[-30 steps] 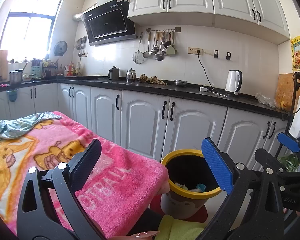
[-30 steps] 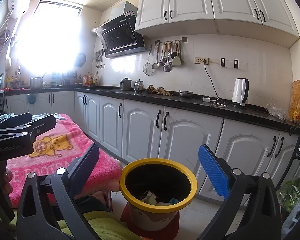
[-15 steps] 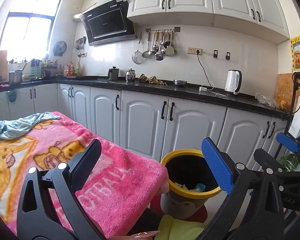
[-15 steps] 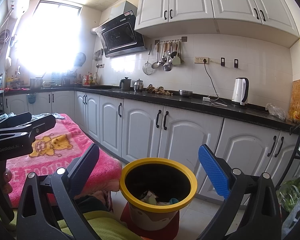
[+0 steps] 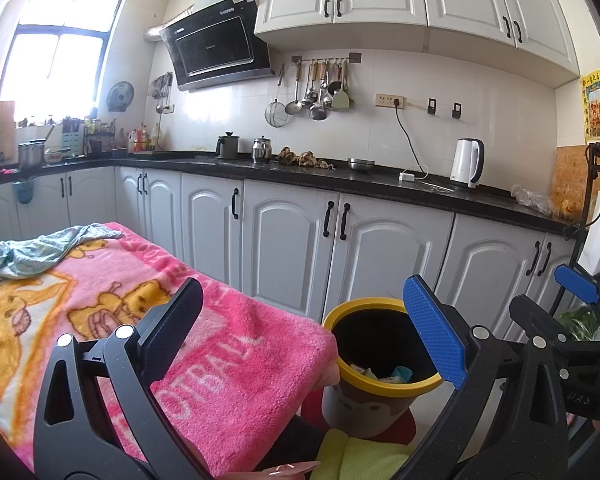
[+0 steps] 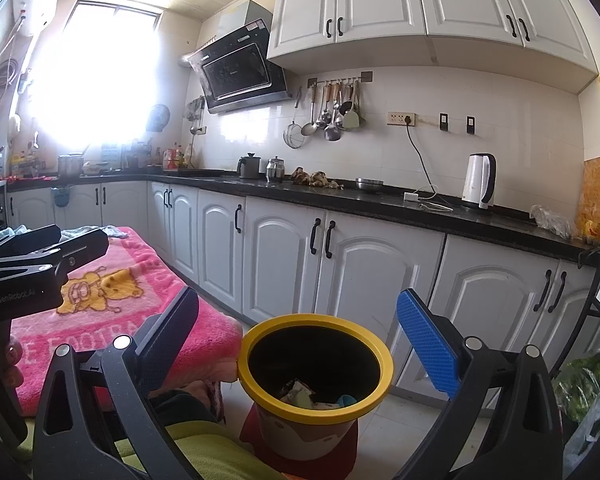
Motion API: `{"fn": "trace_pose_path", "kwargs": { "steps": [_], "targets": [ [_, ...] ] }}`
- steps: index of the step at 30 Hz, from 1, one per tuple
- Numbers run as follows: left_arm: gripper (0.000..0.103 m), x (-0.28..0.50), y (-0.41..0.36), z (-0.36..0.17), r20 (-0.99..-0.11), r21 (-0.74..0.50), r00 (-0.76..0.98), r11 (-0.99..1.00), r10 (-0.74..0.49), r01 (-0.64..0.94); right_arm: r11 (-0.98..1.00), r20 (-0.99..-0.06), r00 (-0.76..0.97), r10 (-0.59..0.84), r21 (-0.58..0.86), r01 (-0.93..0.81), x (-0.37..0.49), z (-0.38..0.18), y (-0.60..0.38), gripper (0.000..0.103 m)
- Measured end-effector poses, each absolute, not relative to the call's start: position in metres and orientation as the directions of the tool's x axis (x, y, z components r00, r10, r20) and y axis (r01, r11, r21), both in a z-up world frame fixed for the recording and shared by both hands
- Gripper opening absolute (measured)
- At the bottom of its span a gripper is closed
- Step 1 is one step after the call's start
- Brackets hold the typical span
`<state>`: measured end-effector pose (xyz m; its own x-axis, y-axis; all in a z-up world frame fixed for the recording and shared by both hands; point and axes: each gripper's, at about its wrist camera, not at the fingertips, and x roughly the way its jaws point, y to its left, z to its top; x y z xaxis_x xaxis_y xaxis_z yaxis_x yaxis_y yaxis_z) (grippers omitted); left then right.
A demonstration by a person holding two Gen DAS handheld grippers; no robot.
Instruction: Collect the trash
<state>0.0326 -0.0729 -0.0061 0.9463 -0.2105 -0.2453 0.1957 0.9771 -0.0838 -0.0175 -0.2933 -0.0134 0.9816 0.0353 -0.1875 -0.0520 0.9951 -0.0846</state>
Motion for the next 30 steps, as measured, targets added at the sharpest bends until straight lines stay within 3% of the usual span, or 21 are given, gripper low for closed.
{"fn": "trace_pose_path", "kwargs": {
  "steps": [15, 19, 21, 26, 30],
  "targets": [
    [0.092, 0.04, -0.069, -0.006, -0.288, -0.065, 0.937, 0.98, -0.198, 0.187, 0.994, -0.207, 0.977, 0.049, -0.083, -0.067, -0.016, -0.015, -0.293, 0.097],
    [0.092, 0.043, -0.046, -0.004, -0.324, -0.106, 0.93, 0.984, -0.172, 0.145, 0.989, -0.241, 0.966, 0.098, -0.08, -0.121, -0.003, -0.011, -0.282, 0.097],
    [0.092, 0.048, -0.01, -0.004, -0.366, -0.192, 0.918, 0.977, -0.155, 0.089, 0.977, -0.266, 0.949, 0.168, -0.082, -0.196, 0.012, -0.003, -0.258, 0.097],
    [0.092, 0.038, 0.121, -0.015, -0.45, -0.226, 0.883, 0.938, 0.138, -0.262, 0.873, -0.335, 0.836, 0.434, -0.071, -0.482, 0.048, 0.011, -0.141, 0.097],
    [0.092, 0.004, 0.264, -0.037, -0.562, -0.137, 0.667, 0.74, 0.489, -0.658, 0.668, -0.499, 0.565, 0.657, 0.039, -0.743, 0.066, -0.01, 0.022, 0.097]
  ]
}}
